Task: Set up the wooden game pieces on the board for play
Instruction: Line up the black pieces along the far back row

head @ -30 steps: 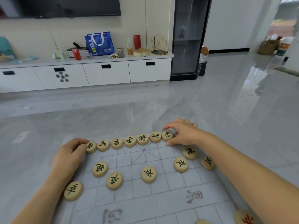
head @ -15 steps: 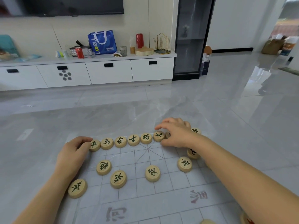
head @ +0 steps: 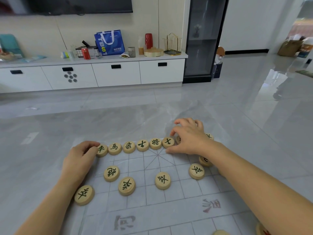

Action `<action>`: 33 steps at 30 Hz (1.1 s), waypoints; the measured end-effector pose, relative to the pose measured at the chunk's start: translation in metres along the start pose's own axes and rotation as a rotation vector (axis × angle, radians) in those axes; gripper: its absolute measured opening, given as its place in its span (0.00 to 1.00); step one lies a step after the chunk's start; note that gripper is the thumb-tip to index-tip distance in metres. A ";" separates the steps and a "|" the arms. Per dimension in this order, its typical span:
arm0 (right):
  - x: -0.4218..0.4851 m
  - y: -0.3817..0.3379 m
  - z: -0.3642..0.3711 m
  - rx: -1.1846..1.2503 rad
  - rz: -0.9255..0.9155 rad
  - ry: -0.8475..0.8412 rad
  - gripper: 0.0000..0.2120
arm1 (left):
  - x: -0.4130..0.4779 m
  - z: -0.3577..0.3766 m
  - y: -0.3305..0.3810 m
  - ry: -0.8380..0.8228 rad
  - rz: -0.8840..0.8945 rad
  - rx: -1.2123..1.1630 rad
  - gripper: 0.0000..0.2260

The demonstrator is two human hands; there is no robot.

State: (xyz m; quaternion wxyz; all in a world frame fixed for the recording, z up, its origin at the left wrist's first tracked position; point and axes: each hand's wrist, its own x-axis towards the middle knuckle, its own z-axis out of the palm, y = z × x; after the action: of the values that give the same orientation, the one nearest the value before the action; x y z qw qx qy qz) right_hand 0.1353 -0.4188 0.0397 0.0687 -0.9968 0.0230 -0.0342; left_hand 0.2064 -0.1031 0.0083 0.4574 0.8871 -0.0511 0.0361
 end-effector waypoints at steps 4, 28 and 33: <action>-0.001 -0.003 0.002 0.063 -0.039 -0.001 0.20 | 0.000 0.000 0.000 0.001 -0.001 0.000 0.16; 0.002 0.002 0.007 0.100 0.011 -0.010 0.21 | 0.001 0.001 -0.001 0.012 -0.008 0.008 0.17; 0.003 0.002 0.008 0.116 0.003 -0.016 0.18 | 0.001 0.000 0.000 0.002 0.001 0.011 0.17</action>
State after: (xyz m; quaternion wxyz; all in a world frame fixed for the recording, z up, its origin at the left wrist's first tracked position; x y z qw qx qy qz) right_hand 0.1384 -0.4204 0.0316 0.1268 -0.9913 0.0218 -0.0272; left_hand 0.2071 -0.1033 0.0080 0.4525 0.8895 -0.0506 0.0376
